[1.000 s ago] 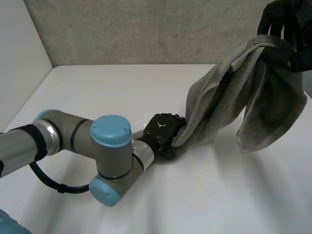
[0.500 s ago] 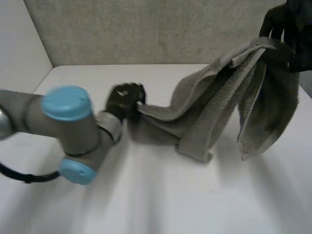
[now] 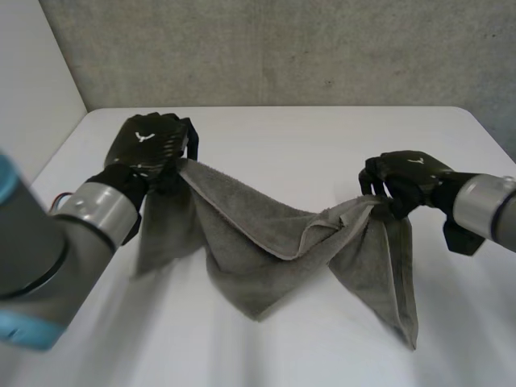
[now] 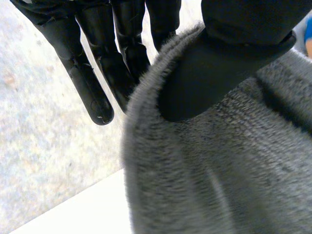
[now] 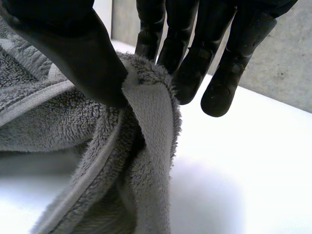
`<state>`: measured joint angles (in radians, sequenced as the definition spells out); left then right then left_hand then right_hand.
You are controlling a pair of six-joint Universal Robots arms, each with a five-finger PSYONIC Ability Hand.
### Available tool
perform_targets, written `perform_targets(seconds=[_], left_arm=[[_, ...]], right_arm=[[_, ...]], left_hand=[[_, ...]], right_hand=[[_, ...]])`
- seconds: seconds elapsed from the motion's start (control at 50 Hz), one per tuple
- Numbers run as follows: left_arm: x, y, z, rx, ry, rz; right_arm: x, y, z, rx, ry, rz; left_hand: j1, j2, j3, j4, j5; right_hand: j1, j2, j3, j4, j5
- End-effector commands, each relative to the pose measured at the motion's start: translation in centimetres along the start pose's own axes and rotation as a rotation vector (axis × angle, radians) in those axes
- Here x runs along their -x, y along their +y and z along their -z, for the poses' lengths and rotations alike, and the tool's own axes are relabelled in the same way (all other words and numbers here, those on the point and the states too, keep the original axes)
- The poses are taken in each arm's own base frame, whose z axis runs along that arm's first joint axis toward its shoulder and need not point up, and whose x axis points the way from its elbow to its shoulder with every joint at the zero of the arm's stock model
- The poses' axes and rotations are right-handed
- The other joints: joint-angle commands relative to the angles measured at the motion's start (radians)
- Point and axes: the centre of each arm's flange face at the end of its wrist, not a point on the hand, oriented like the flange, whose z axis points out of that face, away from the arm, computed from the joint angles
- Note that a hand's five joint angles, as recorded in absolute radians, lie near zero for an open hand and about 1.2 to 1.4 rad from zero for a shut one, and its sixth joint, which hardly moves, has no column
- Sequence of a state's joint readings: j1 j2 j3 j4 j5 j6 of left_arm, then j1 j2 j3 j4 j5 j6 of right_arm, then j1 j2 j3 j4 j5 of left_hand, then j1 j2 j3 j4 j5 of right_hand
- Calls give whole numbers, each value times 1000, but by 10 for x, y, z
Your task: Fold the towel.
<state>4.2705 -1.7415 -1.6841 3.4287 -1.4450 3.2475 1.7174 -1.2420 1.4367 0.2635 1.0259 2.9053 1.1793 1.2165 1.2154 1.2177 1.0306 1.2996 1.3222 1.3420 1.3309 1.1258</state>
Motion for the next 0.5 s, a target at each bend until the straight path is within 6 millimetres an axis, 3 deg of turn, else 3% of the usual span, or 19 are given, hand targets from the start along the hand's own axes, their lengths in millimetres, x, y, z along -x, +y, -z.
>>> perform_targets(seconds=[0.02,0.04,0.08,0.1,0.12,0.14,0.16,0.18,0.2,0.24,0.28,0.36,0.4,0.42,0.44,0.46,0.48,0.5], left_arm=[[29,6,-73,-38,-68,-151],[29,6,-73,-39,-68,-151],[36,-29,-94,-173,-90,-181],[36,-30,-94,-173,-90,-181],[39,-54,-98,-267,-114,-190],[39,-54,-98,-268,-115,-190],[44,-85,-97,-392,-155,-203],[49,-119,-88,-534,-205,-208],[49,-119,-88,-535,-205,-208],[57,-165,-65,-746,-292,-178],[57,-173,-56,-795,-307,-158],[54,-160,-50,-747,-295,-132],[51,-127,-50,-618,-274,-117],[51,-127,-50,-617,-274,-117],[48,-105,-48,-538,-261,-108],[45,-84,-45,-469,-249,-99],[45,-84,-45,-468,-248,-99],[42,-64,-41,-405,-239,-94]], right_arm=[[11,-39,-35,-203,26,171],[11,-39,-35,-204,26,172],[15,-66,-45,-422,45,274],[15,-66,-45,-423,45,274],[17,-81,-45,-545,61,318],[17,-81,-45,-546,61,319],[17,-97,-40,-670,83,355],[16,-111,-31,-785,101,372],[16,-112,-31,-786,101,372],[16,-127,-18,-929,99,341],[16,-126,-17,-931,80,291],[13,-119,-19,-832,32,171],[1,-100,-31,-661,14,85],[1,-100,-31,-661,14,85],[-6,-89,-38,-575,4,62],[-7,-79,-43,-504,-20,65],[-7,-78,-43,-503,-20,65],[-6,-69,-47,-451,-44,87]], left_hand=[[217,180,181,179,191],[217,180,181,179,191],[217,180,181,179,191],[217,180,181,179,191],[217,180,181,179,191],[217,180,181,179,191],[217,180,181,179,191],[217,180,181,179,191],[217,180,181,179,191],[217,180,181,179,191],[217,180,181,179,191],[217,180,181,179,191],[217,180,181,179,191],[217,180,181,179,191],[217,180,181,179,191],[217,180,181,179,191],[217,180,181,179,191],[217,180,181,179,191]], right_hand=[[97,74,54,65,96],[97,74,54,65,96],[97,74,54,65,96],[97,74,54,65,96],[97,74,54,65,96],[97,74,54,65,96],[97,74,54,65,96],[97,74,54,65,96],[97,74,54,65,96],[97,74,54,65,96],[97,74,54,65,96],[97,74,54,65,96],[97,74,54,65,96],[97,74,54,65,96],[97,74,54,65,96],[97,74,54,65,96],[97,74,54,65,96],[97,74,54,65,96]])
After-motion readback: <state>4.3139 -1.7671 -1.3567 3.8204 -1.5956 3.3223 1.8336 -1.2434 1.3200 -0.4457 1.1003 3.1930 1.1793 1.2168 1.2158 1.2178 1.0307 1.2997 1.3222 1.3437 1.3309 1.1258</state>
